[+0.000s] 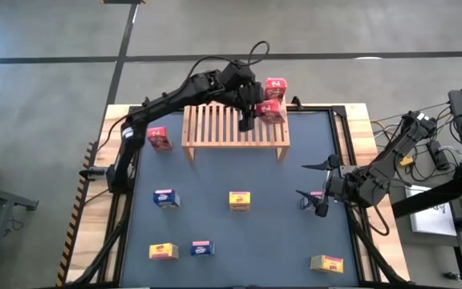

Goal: Stack cereal on shelf
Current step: Put the bottom red cereal box on the shelf aligned with the other red cereal box

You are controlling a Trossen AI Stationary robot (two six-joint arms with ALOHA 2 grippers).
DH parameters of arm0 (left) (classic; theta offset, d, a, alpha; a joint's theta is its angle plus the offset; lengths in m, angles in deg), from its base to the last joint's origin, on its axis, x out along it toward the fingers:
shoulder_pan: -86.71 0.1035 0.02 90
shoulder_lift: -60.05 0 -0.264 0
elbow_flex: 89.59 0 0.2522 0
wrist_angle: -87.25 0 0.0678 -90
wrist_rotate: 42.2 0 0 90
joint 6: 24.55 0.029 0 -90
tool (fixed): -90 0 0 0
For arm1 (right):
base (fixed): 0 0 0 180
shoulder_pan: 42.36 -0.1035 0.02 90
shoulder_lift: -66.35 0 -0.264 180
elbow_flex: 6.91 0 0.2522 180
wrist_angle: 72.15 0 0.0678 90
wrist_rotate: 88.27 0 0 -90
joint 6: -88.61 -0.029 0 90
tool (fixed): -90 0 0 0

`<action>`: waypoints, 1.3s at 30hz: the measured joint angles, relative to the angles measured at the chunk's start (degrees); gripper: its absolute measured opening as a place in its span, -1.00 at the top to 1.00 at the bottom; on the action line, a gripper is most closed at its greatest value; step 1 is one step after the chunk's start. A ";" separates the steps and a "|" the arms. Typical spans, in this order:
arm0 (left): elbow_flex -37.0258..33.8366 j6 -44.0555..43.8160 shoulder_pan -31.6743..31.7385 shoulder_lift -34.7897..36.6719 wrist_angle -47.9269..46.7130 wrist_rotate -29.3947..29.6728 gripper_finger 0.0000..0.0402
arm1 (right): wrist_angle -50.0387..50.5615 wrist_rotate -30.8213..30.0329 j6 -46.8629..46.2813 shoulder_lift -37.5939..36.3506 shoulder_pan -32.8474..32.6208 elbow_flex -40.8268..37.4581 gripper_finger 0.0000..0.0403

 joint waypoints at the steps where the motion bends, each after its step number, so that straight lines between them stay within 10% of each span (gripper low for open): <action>1: 0.00 0.72 0.07 -0.29 0.57 0.02 0.20 | 0.10 -0.02 -0.32 0.02 0.00 0.00 -0.81; 39: -0.04 3.52 2.37 -2.99 5.15 -1.14 -0.03 | 1.11 -1.20 -4.90 0.09 0.00 -0.02 -0.81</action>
